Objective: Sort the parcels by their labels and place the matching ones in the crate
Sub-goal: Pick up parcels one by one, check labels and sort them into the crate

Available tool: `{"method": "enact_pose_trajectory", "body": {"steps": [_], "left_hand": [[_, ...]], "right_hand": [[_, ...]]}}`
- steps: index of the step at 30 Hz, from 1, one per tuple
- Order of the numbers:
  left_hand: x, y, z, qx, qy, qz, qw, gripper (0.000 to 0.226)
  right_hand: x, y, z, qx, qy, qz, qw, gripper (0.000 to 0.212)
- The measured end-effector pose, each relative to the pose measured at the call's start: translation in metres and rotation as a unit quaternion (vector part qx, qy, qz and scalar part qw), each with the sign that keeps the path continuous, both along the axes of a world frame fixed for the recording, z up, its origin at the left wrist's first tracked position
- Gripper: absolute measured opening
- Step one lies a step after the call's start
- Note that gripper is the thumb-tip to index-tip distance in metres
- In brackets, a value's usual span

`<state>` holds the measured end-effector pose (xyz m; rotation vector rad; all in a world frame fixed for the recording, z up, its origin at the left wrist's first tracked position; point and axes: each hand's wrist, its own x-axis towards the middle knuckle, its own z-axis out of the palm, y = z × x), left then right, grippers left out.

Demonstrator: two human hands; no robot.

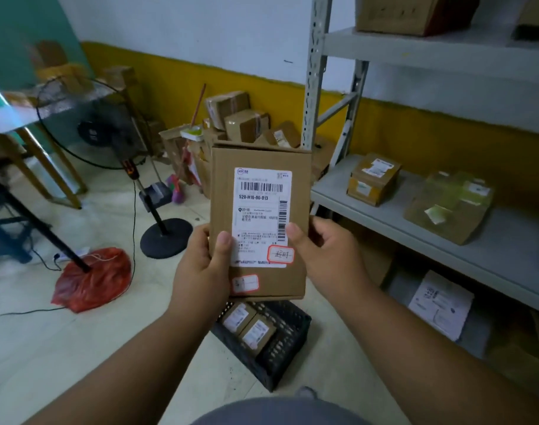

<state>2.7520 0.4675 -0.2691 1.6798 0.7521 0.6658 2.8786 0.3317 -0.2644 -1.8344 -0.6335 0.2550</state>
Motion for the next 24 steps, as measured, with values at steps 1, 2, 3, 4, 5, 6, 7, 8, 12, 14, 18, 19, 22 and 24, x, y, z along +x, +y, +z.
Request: {"method": "enact_pose_trajectory", "body": {"steps": [1, 2, 3, 4, 5, 6, 7, 8, 12, 14, 18, 19, 22, 24], "left_hand": [[0.009, 0.011, -0.001, -0.004, 0.003, 0.004, 1.0, 0.016], [0.019, 0.021, -0.002, -0.007, 0.006, 0.011, 1.0, 0.014], [0.03, 0.032, -0.001, -0.005, 0.008, 0.016, 1.0, 0.011], [0.042, 0.042, -0.001, -0.003, 0.013, 0.02, 1.0, 0.01], [0.053, 0.051, -0.001, 0.002, 0.018, 0.019, 1.0, 0.011], [0.066, 0.059, -0.002, 0.006, 0.025, 0.017, 1.0, 0.013], [0.078, 0.068, -0.003, 0.007, 0.033, 0.014, 0.999, 0.016], [0.091, 0.074, -0.003, 0.006, 0.04, 0.014, 0.999, 0.019], [0.128, 0.095, -0.021, 0.03, 0.081, 0.012, 0.996, 0.024], [0.135, 0.107, -0.034, 0.044, 0.115, -0.007, 0.992, 0.029], [0.156, 0.146, -0.056, 0.096, 0.169, -0.046, 0.98, 0.032], [0.164, 0.157, -0.063, 0.096, 0.181, -0.062, 0.977, 0.031], [0.191, 0.187, -0.086, 0.065, 0.219, -0.11, 0.967, 0.027], [0.206, 0.207, -0.094, 0.059, 0.233, -0.15, 0.959, 0.023]], "right_hand": [[0.01, 0.012, -0.001, 0.001, 0.009, 0.01, 1.0, 0.024], [0.021, 0.024, -0.002, 0.002, 0.016, 0.019, 1.0, 0.016], [0.033, 0.036, -0.002, 0.003, 0.018, 0.026, 1.0, 0.011], [0.045, 0.047, -0.002, 0.005, 0.018, 0.03, 0.999, 0.008], [0.058, 0.056, -0.002, 0.003, 0.016, 0.034, 0.999, 0.009], [0.071, 0.064, -0.004, -0.001, 0.013, 0.033, 0.999, 0.011], [0.084, 0.071, -0.006, -0.007, 0.013, 0.03, 0.999, 0.013], [0.097, 0.079, -0.011, -0.01, 0.017, 0.027, 0.999, 0.014], [0.141, 0.112, -0.043, -0.023, 0.036, 0.029, 0.999, 0.015], [0.15, 0.125, -0.061, -0.036, 0.049, 0.026, 0.998, 0.016], [0.159, 0.142, -0.086, -0.046, 0.079, 0.001, 0.996, 0.021], [0.161, 0.146, -0.091, -0.057, 0.083, -0.014, 0.995, 0.021], [0.169, 0.163, -0.102, -0.089, 0.075, -0.081, 0.99, 0.026], [0.17, 0.176, -0.106, -0.104, 0.074, -0.126, 0.984, 0.031]]}}
